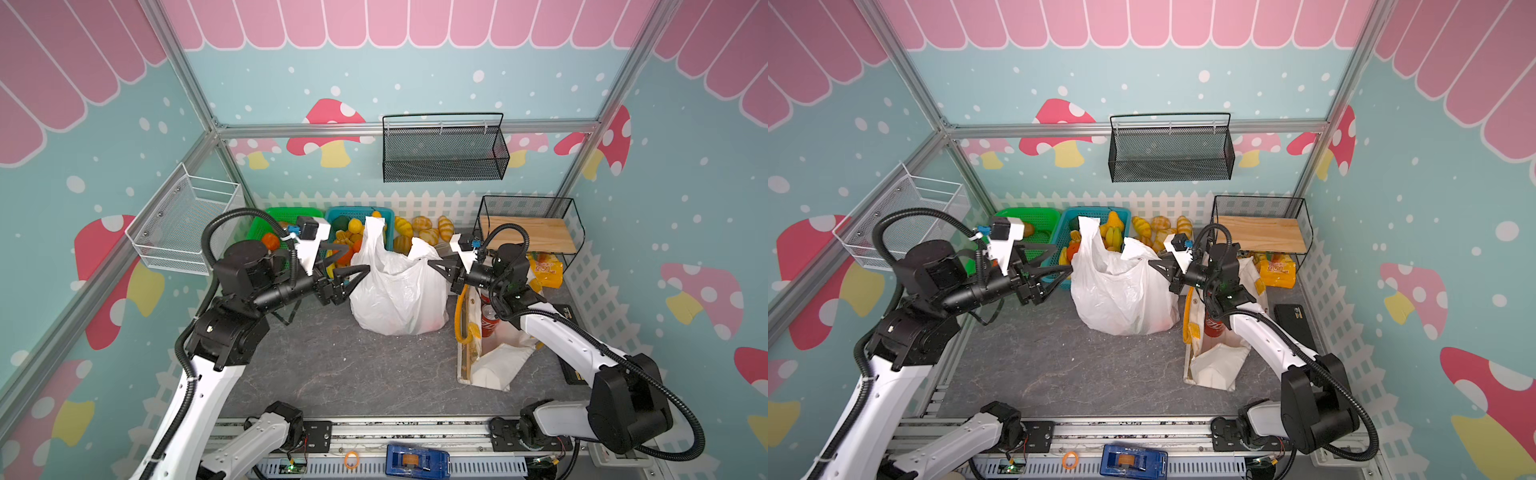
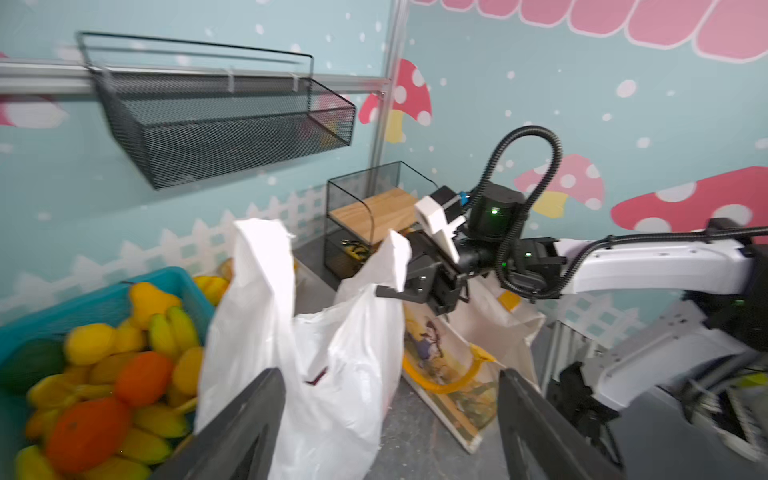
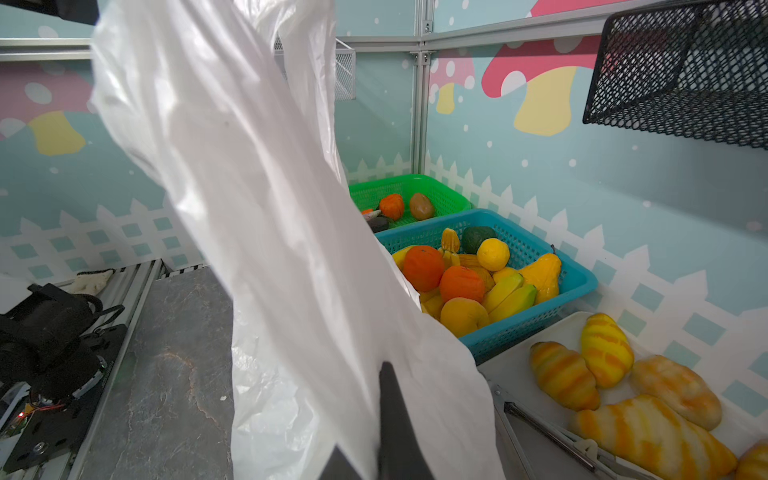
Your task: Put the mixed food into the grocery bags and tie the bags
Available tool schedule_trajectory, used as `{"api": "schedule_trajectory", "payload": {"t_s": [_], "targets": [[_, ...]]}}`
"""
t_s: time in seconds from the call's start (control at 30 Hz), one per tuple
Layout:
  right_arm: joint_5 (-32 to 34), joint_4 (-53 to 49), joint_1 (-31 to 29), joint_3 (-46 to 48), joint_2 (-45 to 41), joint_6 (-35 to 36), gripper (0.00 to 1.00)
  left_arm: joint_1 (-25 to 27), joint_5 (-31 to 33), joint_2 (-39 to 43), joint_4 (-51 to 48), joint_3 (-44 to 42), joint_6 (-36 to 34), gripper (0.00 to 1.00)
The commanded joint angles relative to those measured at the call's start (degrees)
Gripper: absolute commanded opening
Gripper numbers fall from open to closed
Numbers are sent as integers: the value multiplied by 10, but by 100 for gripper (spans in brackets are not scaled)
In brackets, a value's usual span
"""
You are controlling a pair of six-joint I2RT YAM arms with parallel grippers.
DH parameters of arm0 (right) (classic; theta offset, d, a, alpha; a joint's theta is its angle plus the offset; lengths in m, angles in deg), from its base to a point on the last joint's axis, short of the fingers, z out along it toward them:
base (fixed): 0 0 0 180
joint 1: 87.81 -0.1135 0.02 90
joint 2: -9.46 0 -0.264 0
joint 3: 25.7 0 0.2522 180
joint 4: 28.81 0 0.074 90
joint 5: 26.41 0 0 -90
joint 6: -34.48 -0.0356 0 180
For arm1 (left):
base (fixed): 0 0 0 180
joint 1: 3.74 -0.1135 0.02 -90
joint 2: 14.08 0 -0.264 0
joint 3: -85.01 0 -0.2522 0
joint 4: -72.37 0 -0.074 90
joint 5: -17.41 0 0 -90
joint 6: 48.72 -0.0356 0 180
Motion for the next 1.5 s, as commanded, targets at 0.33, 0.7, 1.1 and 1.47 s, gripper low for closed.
{"api": "schedule_trajectory", "payload": {"t_s": [0.33, 0.7, 1.1, 1.47], "targets": [[-15, 12, 7, -17, 5, -17, 0, -91, -199, -175, 49, -15, -151, 96], [-19, 23, 9, -27, 12, -29, 0, -85, -260, -263, 62, 13, -183, 63], [-22, 27, 9, -28, 16, -43, 0, -86, -269, -278, 143, -12, -159, 63], [-24, 21, 9, -31, 15, -38, 0, -127, -339, -309, 75, 27, -202, 88]]}}
